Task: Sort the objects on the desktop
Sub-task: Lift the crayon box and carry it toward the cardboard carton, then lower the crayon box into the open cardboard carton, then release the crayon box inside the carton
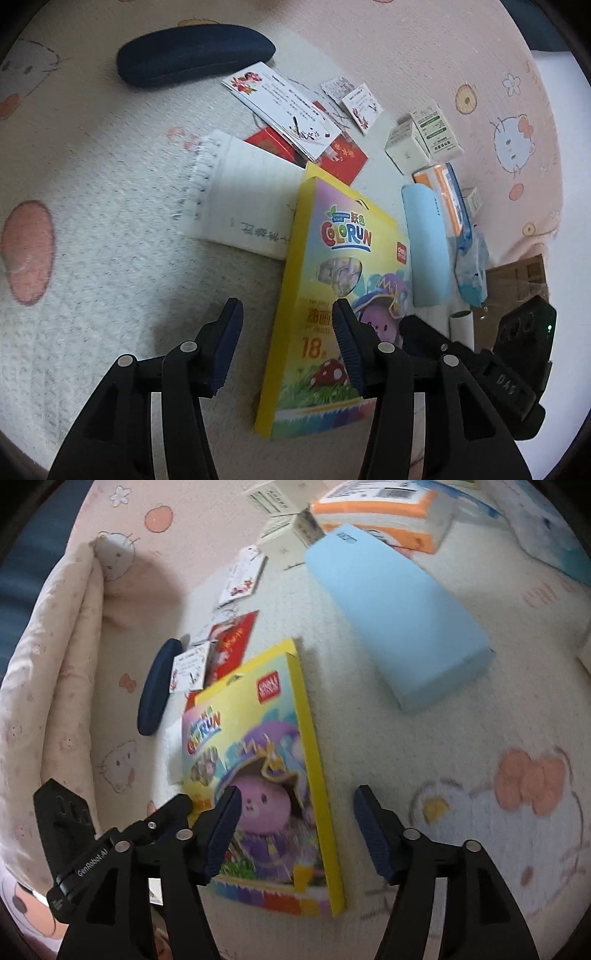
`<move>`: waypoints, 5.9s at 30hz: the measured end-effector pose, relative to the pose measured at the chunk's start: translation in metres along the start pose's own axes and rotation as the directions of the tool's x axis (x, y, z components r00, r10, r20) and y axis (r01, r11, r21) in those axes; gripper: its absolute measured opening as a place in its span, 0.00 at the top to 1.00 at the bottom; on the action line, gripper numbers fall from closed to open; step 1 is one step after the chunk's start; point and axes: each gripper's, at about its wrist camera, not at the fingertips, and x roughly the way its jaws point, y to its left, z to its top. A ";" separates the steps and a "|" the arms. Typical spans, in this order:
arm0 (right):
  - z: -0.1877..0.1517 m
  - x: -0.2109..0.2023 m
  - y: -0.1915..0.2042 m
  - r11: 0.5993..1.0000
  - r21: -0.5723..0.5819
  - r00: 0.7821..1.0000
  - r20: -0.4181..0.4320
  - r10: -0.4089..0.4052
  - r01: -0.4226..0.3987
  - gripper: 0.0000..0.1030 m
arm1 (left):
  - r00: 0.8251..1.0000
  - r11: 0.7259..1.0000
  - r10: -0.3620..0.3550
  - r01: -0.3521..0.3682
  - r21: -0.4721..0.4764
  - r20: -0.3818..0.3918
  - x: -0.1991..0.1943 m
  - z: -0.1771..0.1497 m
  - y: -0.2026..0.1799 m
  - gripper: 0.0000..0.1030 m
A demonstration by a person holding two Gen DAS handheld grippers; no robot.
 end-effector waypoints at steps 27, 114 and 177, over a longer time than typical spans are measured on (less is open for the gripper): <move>0.009 -0.008 -0.003 0.999 -0.010 0.999 -0.021 -0.035 0.035 0.62 | 0.998 0.991 0.055 -0.050 0.126 -0.040 0.008 -0.014 -0.048 0.61; 0.127 -0.350 -0.108 0.991 -0.035 0.949 0.292 -0.116 0.131 0.52 | 0.955 0.847 -0.282 0.291 0.446 -0.088 0.002 -0.045 -0.420 0.58; 0.203 -0.342 -0.258 0.901 0.025 0.884 -0.205 -0.419 0.433 0.94 | 0.964 0.691 -0.015 0.203 0.693 -0.267 0.099 -0.128 -0.543 0.97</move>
